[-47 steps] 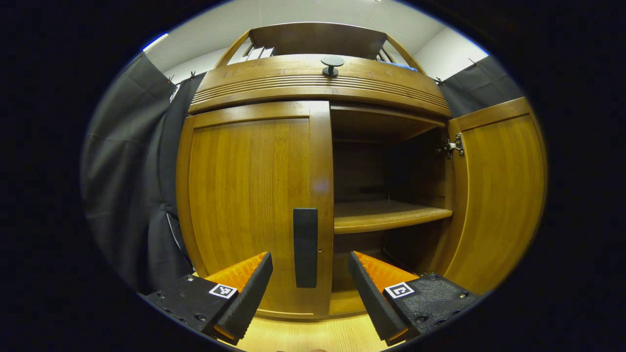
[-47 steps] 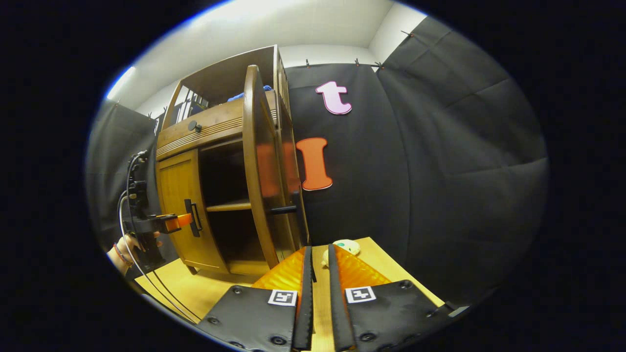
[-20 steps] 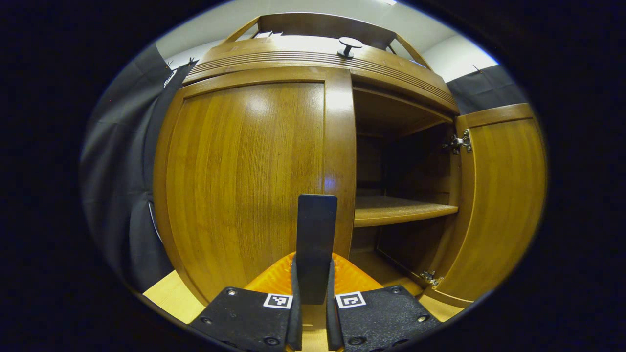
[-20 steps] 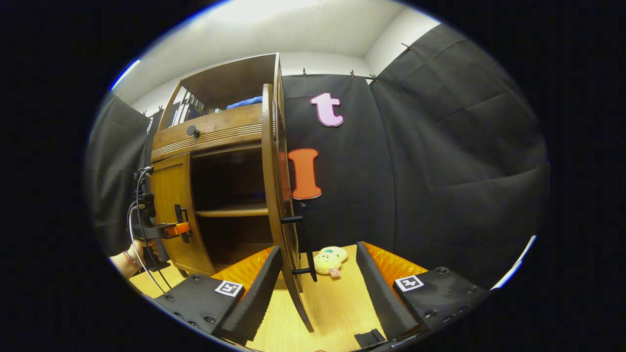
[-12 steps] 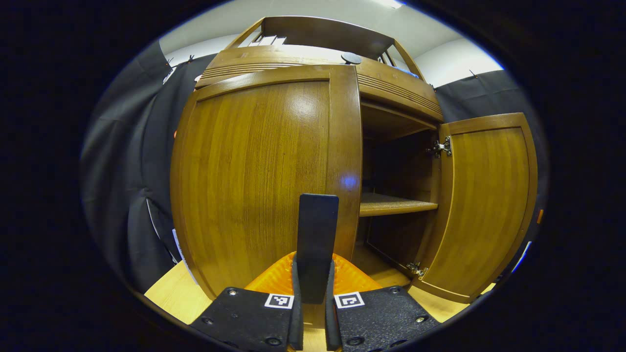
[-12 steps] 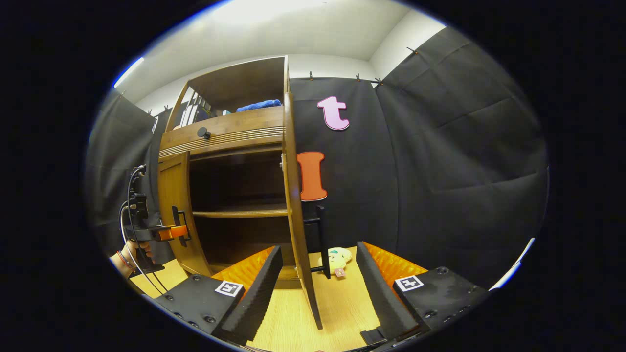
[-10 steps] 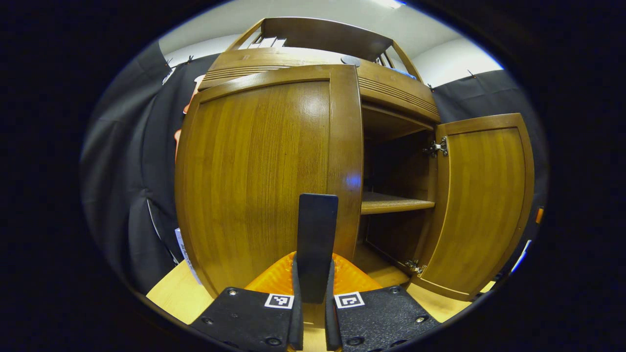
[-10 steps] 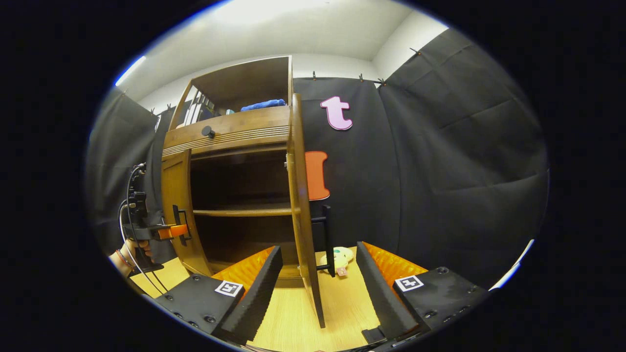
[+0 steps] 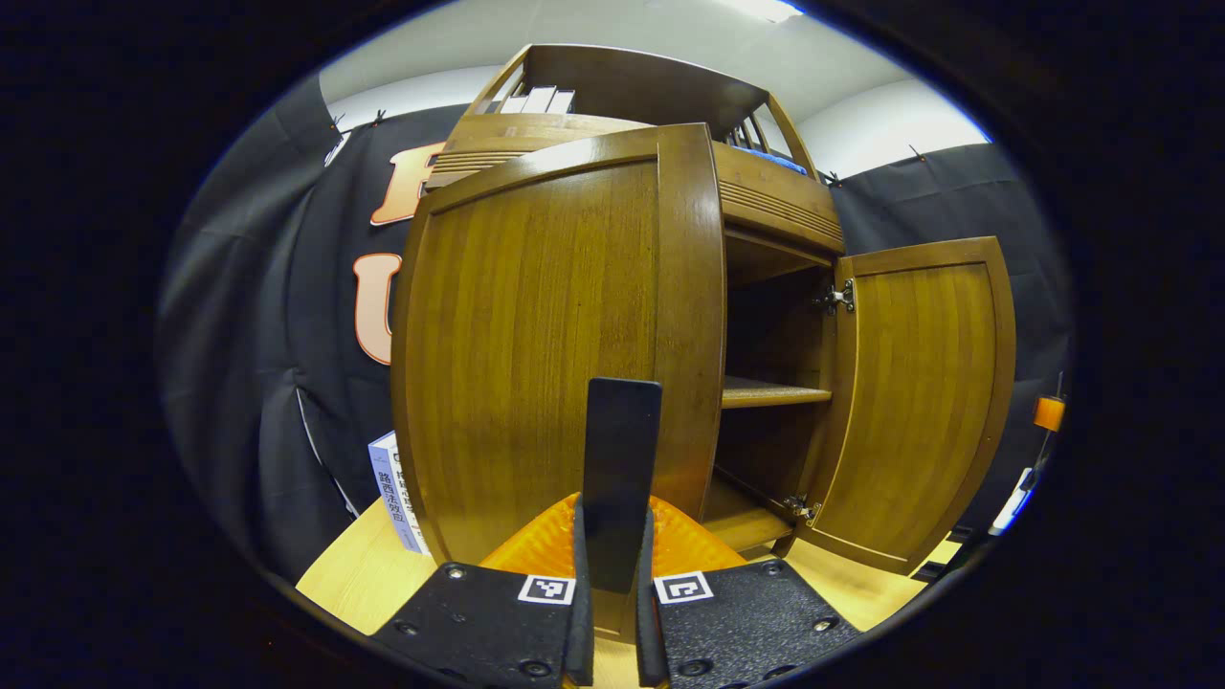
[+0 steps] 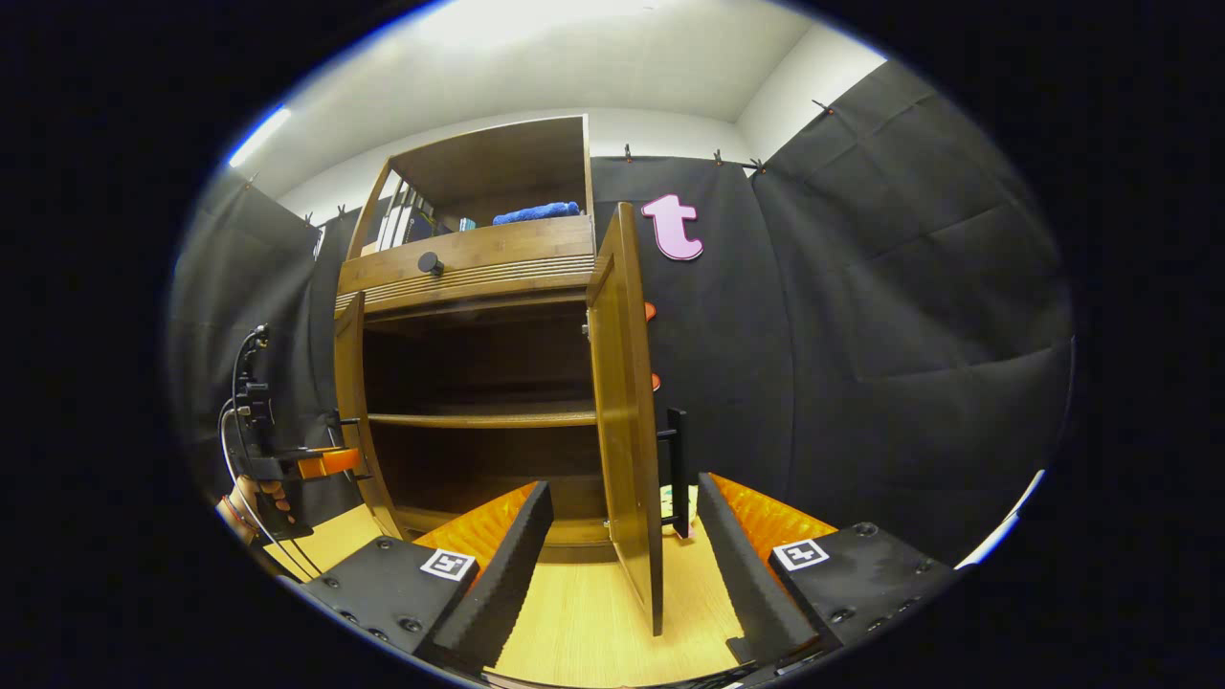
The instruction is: Open the right door of the double-door shoe cabinet with the right hand, and open the left door with the left hand.
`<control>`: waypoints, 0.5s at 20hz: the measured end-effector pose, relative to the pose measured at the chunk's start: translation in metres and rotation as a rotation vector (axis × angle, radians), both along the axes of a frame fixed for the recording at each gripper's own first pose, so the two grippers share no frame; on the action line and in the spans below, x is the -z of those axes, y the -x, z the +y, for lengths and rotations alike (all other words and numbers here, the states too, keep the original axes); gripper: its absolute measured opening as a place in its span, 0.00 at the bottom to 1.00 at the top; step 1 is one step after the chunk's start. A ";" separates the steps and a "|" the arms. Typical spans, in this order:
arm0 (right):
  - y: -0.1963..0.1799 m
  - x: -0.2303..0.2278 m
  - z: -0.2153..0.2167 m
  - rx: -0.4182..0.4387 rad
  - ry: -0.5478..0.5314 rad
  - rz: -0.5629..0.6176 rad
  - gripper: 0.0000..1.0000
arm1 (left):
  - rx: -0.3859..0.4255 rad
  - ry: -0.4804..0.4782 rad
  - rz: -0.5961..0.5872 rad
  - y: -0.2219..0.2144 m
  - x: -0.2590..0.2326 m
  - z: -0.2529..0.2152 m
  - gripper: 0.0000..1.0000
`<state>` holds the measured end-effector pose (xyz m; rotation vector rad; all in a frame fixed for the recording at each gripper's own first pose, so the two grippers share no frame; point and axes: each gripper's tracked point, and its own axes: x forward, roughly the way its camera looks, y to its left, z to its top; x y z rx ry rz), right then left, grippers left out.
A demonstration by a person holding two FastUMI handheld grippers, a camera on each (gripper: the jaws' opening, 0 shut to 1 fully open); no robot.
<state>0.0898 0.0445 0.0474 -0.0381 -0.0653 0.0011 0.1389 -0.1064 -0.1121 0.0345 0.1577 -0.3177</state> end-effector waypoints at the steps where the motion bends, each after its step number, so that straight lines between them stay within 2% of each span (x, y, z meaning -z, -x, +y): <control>1: 0.002 0.000 0.003 -0.005 -0.007 0.000 0.98 | -0.001 0.000 -0.002 0.004 -0.002 0.004 0.19; 7: 0.005 0.000 0.020 -0.020 -0.007 0.006 0.98 | -0.008 -0.006 0.002 0.022 -0.007 0.031 0.19; 9: 0.004 0.000 0.026 -0.029 0.002 0.011 0.98 | -0.013 -0.013 -0.003 0.028 -0.009 0.041 0.14; 10: 0.005 0.000 0.029 -0.032 0.007 0.013 0.98 | -0.018 -0.016 -0.007 0.030 -0.010 0.047 0.14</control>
